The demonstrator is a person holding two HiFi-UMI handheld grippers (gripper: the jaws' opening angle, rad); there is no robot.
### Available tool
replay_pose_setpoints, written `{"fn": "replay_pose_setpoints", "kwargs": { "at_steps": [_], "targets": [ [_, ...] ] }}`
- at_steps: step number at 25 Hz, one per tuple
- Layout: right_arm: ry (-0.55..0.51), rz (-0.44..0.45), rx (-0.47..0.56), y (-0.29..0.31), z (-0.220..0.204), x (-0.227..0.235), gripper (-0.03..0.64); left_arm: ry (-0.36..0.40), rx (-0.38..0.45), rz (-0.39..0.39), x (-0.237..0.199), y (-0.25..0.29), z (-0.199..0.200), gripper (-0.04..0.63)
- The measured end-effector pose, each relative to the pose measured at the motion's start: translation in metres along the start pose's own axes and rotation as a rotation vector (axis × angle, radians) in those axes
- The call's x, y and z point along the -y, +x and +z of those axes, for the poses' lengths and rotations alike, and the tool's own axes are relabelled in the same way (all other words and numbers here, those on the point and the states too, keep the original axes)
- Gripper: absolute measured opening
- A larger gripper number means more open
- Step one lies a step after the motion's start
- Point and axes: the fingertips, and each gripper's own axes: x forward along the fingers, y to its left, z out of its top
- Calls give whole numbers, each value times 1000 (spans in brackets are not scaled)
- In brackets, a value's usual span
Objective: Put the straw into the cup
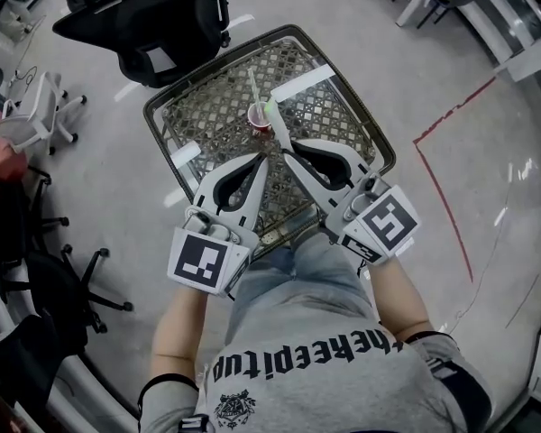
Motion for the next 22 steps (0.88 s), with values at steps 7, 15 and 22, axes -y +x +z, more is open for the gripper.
{"fn": "replay_pose_setpoints", "kwargs": {
  "at_steps": [7, 15, 22],
  "targets": [
    [19, 36, -17, 22, -5, 22, 55, -20, -37, 50, -24, 12, -8, 23],
    [39, 76, -38, 55, -19, 49, 55, -43, -48, 126, -56, 26, -19, 23],
    [67, 120, -70, 84, -33, 64, 55, -92, -95, 156, -76, 31, -35, 23]
  ]
}}
